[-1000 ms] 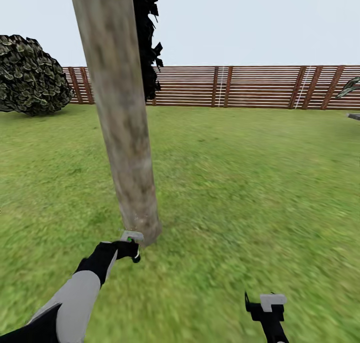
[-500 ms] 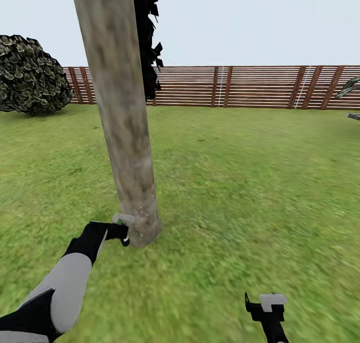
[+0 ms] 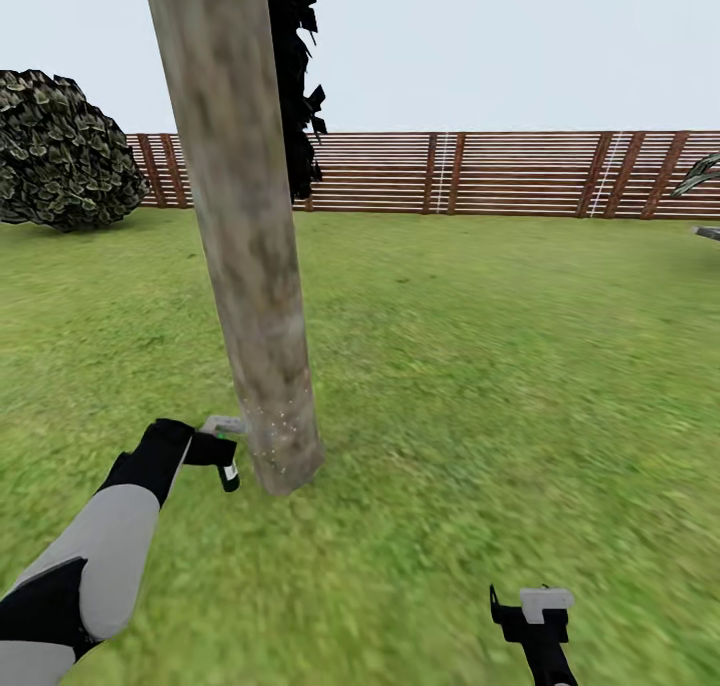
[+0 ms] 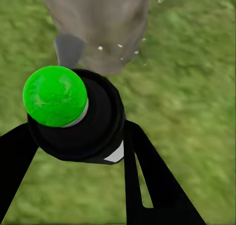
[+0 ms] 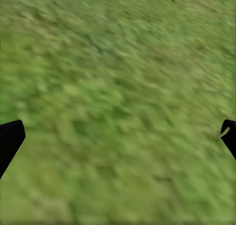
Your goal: In the garden, pick up the pesticide atomizer on the floor and spray pesticide onto both trees until each tree trunk is fully covered.
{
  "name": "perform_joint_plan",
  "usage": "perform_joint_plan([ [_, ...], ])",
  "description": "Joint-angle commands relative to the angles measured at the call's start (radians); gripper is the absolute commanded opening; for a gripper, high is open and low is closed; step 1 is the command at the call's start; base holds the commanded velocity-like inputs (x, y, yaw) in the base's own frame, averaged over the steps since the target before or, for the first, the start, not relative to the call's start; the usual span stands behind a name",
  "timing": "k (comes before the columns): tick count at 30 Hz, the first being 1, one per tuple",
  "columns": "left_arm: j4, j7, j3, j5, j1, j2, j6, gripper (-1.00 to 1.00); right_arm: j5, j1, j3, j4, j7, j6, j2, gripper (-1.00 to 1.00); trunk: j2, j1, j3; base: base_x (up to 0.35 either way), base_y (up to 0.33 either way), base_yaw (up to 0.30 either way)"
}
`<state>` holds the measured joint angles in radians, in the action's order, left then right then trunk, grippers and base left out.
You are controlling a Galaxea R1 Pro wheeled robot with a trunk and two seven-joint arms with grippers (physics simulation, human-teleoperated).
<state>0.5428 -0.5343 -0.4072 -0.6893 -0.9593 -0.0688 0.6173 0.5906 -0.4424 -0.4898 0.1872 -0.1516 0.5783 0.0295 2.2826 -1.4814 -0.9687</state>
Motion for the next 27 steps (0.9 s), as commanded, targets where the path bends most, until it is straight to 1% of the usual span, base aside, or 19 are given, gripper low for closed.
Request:
perform_joint_plan([
  [1,0.001,-0.007,-0.005,-0.013,0.003,0.001,0.002,-1.00,0.011,-0.001,-0.004,-0.002,-0.006,0.003,0.000,1.00,0.000,0.000,-0.001,0.000,0.000,0.199],
  [3,0.000,-0.006,-0.005,-0.014,0.004,0.009,0.002,-1.00,0.011,-0.001,-0.004,-0.002,-0.006,0.003,0.000,1.00,0.000,0.000,-0.001,0.000,-0.044,0.235],
  [5,0.001,-0.004,-0.005,-0.017,0.004,0.030,0.002,-1.00,0.011,-0.001,-0.004,-0.002,-0.007,0.003,0.000,1.00,0.000,0.000,-0.001,0.000,-0.179,0.161],
  [7,0.000,-0.003,-0.005,-0.017,0.004,0.042,0.002,-1.00,0.011,-0.001,-0.004,-0.002,-0.006,0.003,0.000,1.00,0.000,0.000,-0.001,0.000,-0.256,0.032],
  [20,0.002,0.000,-0.006,-0.018,0.006,0.043,0.002,-1.00,0.011,-0.001,-0.004,-0.002,-0.006,0.003,0.000,1.00,0.000,0.000,-0.001,0.000,-0.274,0.002],
  [22,0.001,0.019,-0.007,-0.017,0.006,0.043,0.001,-1.00,0.011,-0.001,-0.004,-0.002,-0.006,0.003,0.000,1.00,0.000,0.000,-0.001,0.000,-0.275,0.081],
  [25,0.000,0.060,-0.011,-0.009,0.007,0.043,0.002,-1.00,0.011,-0.001,-0.004,-0.002,-0.006,0.003,0.000,1.00,0.000,0.000,-0.001,0.000,-0.275,0.219],
  [27,0.000,0.069,-0.011,-0.008,0.007,0.043,0.002,-1.00,0.011,-0.001,-0.004,-0.002,-0.007,0.003,0.000,1.00,0.000,0.000,-0.001,0.000,-0.275,0.268],
])
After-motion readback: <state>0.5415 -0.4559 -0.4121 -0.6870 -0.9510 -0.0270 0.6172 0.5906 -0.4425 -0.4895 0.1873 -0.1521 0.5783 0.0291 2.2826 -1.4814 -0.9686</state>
